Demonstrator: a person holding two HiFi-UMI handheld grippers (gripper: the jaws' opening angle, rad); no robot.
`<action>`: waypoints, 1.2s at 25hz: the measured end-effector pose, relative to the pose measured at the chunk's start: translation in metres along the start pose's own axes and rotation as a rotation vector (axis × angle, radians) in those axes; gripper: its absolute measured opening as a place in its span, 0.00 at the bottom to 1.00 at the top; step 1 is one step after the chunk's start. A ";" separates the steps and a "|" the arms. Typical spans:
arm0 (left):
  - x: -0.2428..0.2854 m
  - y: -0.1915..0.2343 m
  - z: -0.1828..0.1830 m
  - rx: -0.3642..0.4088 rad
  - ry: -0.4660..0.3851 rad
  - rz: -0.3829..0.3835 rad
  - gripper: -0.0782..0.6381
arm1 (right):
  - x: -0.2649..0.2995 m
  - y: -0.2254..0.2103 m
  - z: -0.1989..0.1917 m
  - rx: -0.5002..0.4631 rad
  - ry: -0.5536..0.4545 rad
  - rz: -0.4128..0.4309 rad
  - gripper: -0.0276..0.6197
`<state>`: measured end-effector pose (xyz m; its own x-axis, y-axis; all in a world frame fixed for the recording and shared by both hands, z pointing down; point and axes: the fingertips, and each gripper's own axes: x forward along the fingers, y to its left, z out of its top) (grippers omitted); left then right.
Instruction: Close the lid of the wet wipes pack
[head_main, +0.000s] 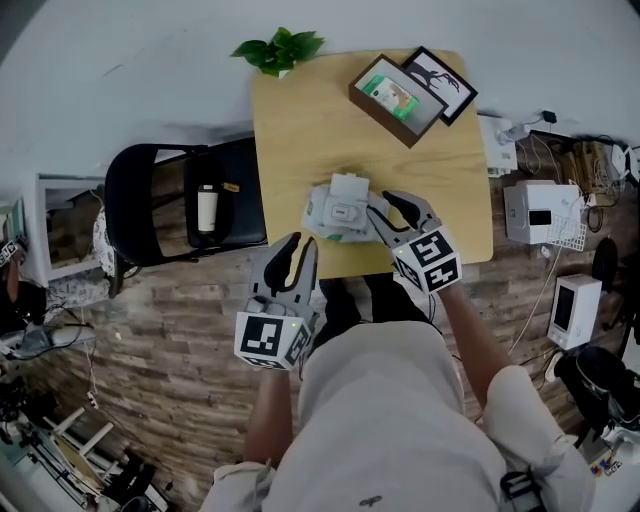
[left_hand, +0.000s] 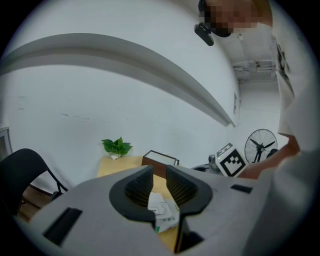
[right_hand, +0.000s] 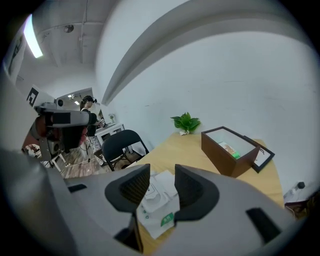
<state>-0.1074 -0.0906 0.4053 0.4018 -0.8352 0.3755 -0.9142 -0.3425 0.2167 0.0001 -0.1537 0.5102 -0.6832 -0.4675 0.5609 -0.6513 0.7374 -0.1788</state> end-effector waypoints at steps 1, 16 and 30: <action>0.003 0.000 -0.001 -0.004 0.005 0.009 0.21 | 0.004 -0.004 -0.003 0.001 0.009 0.009 0.26; 0.025 -0.008 -0.020 -0.057 0.066 0.125 0.21 | 0.060 -0.038 -0.044 -0.004 0.121 0.138 0.27; 0.034 -0.005 -0.030 -0.103 0.079 0.207 0.21 | 0.095 -0.044 -0.068 0.058 0.198 0.263 0.27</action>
<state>-0.0882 -0.1040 0.4441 0.2133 -0.8451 0.4903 -0.9689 -0.1187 0.2170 -0.0138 -0.1974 0.6269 -0.7568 -0.1565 0.6346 -0.4827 0.7885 -0.3812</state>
